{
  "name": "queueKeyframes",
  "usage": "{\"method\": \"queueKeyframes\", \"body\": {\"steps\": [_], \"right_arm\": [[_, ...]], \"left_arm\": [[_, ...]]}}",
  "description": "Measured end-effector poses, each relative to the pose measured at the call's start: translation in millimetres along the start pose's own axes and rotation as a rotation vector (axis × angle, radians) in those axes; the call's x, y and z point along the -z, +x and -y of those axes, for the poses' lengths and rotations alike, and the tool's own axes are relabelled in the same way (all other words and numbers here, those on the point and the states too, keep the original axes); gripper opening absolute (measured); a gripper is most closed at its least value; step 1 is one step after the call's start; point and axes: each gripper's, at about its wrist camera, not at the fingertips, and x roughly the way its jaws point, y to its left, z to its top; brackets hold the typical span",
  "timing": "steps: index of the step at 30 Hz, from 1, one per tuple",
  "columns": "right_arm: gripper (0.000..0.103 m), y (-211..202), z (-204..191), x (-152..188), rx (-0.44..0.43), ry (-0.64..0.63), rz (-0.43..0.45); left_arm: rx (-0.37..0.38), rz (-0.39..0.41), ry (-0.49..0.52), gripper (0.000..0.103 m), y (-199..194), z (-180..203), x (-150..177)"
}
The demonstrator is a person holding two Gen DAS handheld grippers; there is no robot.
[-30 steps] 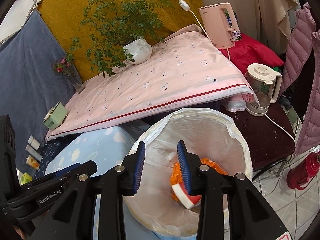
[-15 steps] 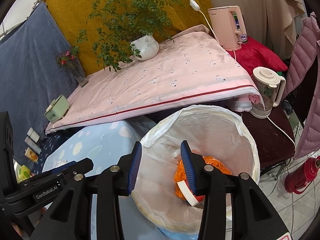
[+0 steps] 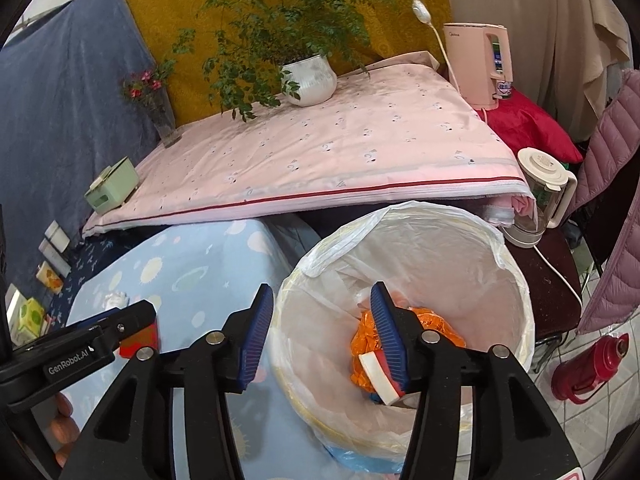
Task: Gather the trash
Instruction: 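Move both open grippers back over the red envelope and white tissue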
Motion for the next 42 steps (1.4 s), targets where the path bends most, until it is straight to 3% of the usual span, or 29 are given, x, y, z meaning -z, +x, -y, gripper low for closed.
{"method": "queueKeyframes", "body": {"steps": [4,6,12,16,20,27,40,42], "right_arm": [[0.056,4,-18,7,0.002,-0.045,-0.015],[0.06,7,-30,11,0.004,-0.077,-0.019],[0.065,14,-71,26,-0.015,-0.177,-0.047],[0.067,17,-102,38,-0.036,-0.254,-0.061],[0.067,21,-131,50,-0.066,-0.308,-0.081],[0.068,34,-186,68,-0.119,-0.405,-0.121],[0.067,70,-246,88,-0.138,-0.492,-0.17],[0.067,79,-250,90,-0.131,-0.495,-0.182]], "left_arm": [[-0.033,0.009,-0.024,0.057,-3,-21,3],[-0.064,0.023,-0.038,0.065,-6,-33,5],[-0.132,0.037,-0.081,0.067,-12,-74,13],[-0.175,0.038,-0.119,0.068,-15,-102,21],[-0.218,0.033,-0.17,0.078,-17,-134,31],[-0.296,0.034,-0.237,0.08,-24,-182,46],[-0.34,0.009,-0.317,0.082,-12,-240,48],[-0.339,0.011,-0.325,0.087,-8,-246,42]]}}
